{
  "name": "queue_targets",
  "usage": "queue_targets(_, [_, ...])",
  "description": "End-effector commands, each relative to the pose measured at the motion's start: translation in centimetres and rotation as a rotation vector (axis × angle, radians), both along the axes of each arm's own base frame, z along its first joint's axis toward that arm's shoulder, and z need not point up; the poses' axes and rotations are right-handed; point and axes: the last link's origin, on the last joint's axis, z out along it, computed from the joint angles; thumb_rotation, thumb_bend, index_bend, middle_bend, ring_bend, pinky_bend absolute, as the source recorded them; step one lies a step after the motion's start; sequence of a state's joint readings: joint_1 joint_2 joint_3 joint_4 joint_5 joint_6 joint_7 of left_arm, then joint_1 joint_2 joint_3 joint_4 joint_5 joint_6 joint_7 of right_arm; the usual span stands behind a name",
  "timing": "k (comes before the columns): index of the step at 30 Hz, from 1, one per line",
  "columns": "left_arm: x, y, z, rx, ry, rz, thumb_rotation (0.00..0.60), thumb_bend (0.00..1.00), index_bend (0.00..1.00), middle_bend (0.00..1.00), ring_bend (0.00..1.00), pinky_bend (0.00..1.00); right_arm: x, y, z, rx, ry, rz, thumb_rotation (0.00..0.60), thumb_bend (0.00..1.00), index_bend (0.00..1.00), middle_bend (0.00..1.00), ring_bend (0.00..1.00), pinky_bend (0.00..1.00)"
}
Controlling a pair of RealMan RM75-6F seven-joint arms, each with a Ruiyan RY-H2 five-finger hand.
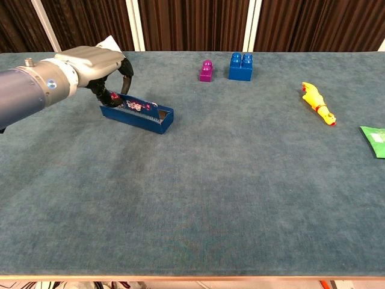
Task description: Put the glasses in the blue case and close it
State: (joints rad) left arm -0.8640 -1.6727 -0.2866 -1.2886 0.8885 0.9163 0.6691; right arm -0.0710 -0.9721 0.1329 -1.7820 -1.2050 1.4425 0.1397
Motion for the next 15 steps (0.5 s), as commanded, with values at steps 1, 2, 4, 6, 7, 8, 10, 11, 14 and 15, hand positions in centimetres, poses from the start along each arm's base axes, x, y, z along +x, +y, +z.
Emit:
queue_targets(1, [0.4, 0.4, -0.4, -0.014, 0.004, -0.001, 0.600, 0.45, 0.58, 0.18, 0.06, 0.03, 0.0, 0.0, 0.0, 0.002, 0.001, 0.000, 0.600, 0.16, 0.00, 0.02, 0.13, 0.24])
queue_targets(2, [0.4, 0.6, -0.5, -0.016, 0.008, -0.001, 0.600, 0.45, 0.58, 0.18, 0.06, 0.03, 0.0, 0.0, 0.0, 0.002, 0.001, 0.000, 0.600, 0.16, 0.00, 0.02, 0.13, 0.24])
queue_targets(4, [0.7, 0.9, -0.8, -0.021, 0.019, -0.004, 0.600, 0.45, 0.58, 0.18, 0.06, 0.03, 0.0, 0.0, 0.0, 0.001, -0.001, -0.001, 0.600, 0.16, 0.00, 0.02, 0.13, 0.24])
queue_targets(6, [0.9, 1.2, -0.9, -0.020, 0.021, -0.005, 0.600, 0.45, 0.58, 0.18, 0.06, 0.03, 0.0, 0.0, 0.0, 0.001, -0.001, -0.002, 0.600, 0.16, 0.00, 0.02, 0.13, 0.24])
queue_targets(7, [1.1, 1.4, -1.0, -0.021, 0.026, -0.008, 0.600, 0.45, 0.58, 0.18, 0.06, 0.03, 0.0, 0.0, 0.0, 0.002, -0.002, -0.002, 0.600, 0.16, 0.00, 0.02, 0.13, 0.24])
queue_targets(8, [1.2, 1.5, -1.0, -0.022, 0.029, -0.008, 0.600, 0.45, 0.58, 0.18, 0.06, 0.03, 0.0, 0.0, 0.0, 0.002, -0.002, -0.002, 0.600, 0.16, 0.00, 0.02, 0.13, 0.24])
queue_targets(10, [1.4, 1.9, -1.1, -0.024, 0.037, -0.007, 0.600, 0.45, 0.58, 0.18, 0.06, 0.03, 0.0, 0.0, 0.0, 0.003, -0.001, -0.003, 0.600, 0.16, 0.00, 0.02, 0.13, 0.24])
queue_targets(11, [1.4, 2.0, -1.2, -0.025, 0.040, -0.005, 0.600, 0.45, 0.58, 0.18, 0.06, 0.03, 0.0, 0.0, 0.0, 0.004, -0.001, -0.003, 0.600, 0.16, 0.00, 0.02, 0.13, 0.24])
queue_targets(14, [1.8, 2.3, -1.4, -0.023, 0.039, -0.001, 0.600, 0.45, 0.58, 0.18, 0.06, 0.03, 0.0, 0.0, 0.0, 0.004, -0.001, -0.003, 0.600, 0.16, 0.00, 0.02, 0.13, 0.24])
queue_targets(15, [1.9, 2.4, -1.4, -0.021, 0.040, -0.001, 0.600, 0.45, 0.57, 0.18, 0.06, 0.03, 0.0, 0.0, 0.0, 0.004, -0.001, -0.003, 0.600, 0.16, 0.00, 0.02, 0.13, 0.24])
